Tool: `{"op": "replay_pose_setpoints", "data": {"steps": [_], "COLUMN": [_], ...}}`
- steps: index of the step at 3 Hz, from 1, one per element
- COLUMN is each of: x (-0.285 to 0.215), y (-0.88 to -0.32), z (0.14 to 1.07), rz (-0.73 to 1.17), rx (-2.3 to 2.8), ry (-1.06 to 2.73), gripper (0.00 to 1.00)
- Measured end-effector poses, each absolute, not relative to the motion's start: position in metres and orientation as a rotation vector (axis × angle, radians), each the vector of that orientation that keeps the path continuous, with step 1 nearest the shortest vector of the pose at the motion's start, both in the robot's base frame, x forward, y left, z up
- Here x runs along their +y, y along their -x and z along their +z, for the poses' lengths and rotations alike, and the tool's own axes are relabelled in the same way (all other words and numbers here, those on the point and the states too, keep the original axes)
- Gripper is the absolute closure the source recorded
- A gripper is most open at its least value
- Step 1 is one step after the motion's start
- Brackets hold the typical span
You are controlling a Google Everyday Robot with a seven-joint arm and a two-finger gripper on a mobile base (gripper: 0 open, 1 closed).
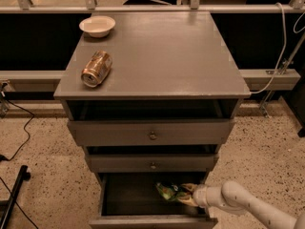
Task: Place green rice chip bag into bottom drawer
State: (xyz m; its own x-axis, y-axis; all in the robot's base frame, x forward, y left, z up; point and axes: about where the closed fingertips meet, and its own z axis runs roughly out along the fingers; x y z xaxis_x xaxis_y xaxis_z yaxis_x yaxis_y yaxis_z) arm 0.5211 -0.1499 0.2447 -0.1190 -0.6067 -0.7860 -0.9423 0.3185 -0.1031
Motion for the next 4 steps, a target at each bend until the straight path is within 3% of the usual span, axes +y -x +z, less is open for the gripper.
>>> {"op": "replay_pose_setpoints", "data": {"steps": [2,3,4], "x": [-0.146,-0.154,-0.184], "y": [-0.523,-0.511,-0.479], "z": [0.233,0.256,0.283], "rz": [0.647,0.753,0.783], "rx": [1.780,1.686,1.690], "ry": [1.358,1.280,1.302], "gripper": [0.09,0.00,0.00]}}
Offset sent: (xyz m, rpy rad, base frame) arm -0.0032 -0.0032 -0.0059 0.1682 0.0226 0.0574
